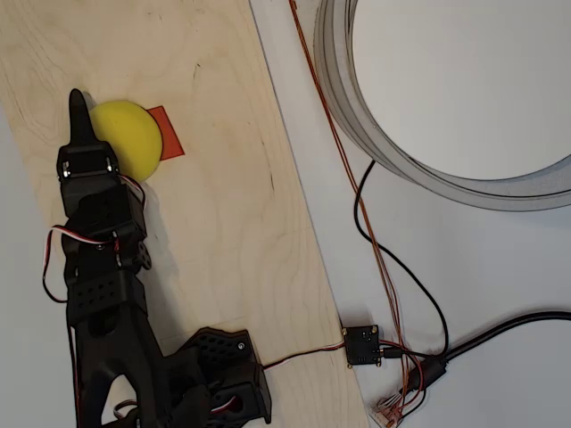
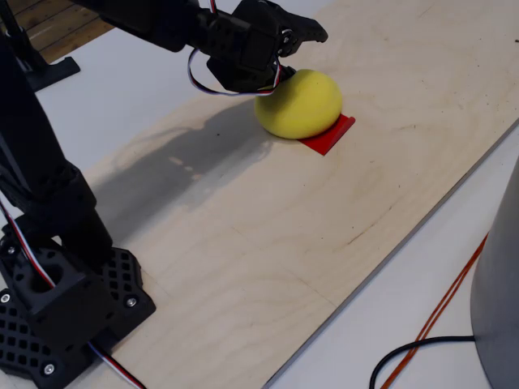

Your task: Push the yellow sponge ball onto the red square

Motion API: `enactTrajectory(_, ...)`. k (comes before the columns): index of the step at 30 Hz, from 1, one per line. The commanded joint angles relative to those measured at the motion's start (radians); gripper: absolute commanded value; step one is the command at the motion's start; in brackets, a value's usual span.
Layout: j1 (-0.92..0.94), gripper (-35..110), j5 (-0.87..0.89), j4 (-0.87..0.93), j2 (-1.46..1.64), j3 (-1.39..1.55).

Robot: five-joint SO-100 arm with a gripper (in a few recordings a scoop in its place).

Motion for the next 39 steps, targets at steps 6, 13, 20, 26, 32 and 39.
enactTrajectory(6,0.098,23,-0.040,-0.011,0.040,-0.006)
enactTrajectory(13,0.114,23,-0.055,-0.011,0.043,-0.011)
enactTrajectory(20,0.117,23,-0.052,-0.011,0.043,-0.011)
enactTrajectory(26,0.118,23,-0.055,-0.011,0.046,-0.011)
enactTrajectory(32,0.118,23,-0.055,-0.011,0.048,-0.011)
enactTrajectory(39,0.120,23,-0.054,-0.011,0.048,-0.009)
